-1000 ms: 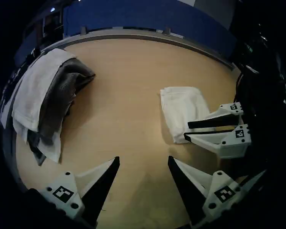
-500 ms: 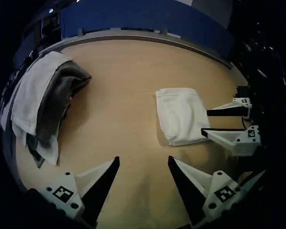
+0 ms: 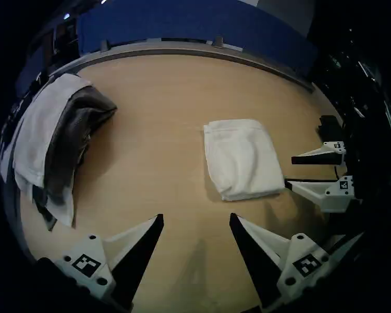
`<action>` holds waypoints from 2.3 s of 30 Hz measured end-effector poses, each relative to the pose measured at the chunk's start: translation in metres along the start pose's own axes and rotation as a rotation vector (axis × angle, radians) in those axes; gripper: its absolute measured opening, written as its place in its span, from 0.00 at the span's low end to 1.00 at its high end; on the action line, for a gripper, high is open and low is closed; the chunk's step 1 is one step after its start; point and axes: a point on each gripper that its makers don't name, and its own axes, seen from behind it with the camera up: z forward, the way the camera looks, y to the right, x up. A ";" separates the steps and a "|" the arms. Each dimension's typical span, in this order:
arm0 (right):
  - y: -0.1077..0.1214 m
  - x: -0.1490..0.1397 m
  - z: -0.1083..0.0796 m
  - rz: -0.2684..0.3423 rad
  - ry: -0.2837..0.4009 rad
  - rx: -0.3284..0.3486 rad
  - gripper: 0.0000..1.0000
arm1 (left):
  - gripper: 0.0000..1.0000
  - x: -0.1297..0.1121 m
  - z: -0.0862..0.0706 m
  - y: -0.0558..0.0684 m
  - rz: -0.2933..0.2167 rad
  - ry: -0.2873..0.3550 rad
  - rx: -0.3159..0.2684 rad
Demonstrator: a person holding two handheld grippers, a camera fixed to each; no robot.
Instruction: Fold towel
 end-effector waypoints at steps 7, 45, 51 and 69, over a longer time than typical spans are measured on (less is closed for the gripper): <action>-0.006 -0.009 0.001 -0.014 -0.020 0.008 0.83 | 0.94 0.001 -0.002 0.002 0.003 0.002 0.000; -0.016 -0.034 0.013 0.073 -0.080 0.020 0.04 | 0.94 -0.008 -0.001 0.000 -0.008 0.001 0.001; -0.015 -0.031 0.012 0.070 -0.073 0.019 0.02 | 0.94 -0.006 -0.003 0.001 -0.005 0.001 0.001; -0.004 0.032 -0.027 0.005 0.088 -0.003 0.02 | 0.94 0.006 -0.009 0.006 0.009 0.026 -0.006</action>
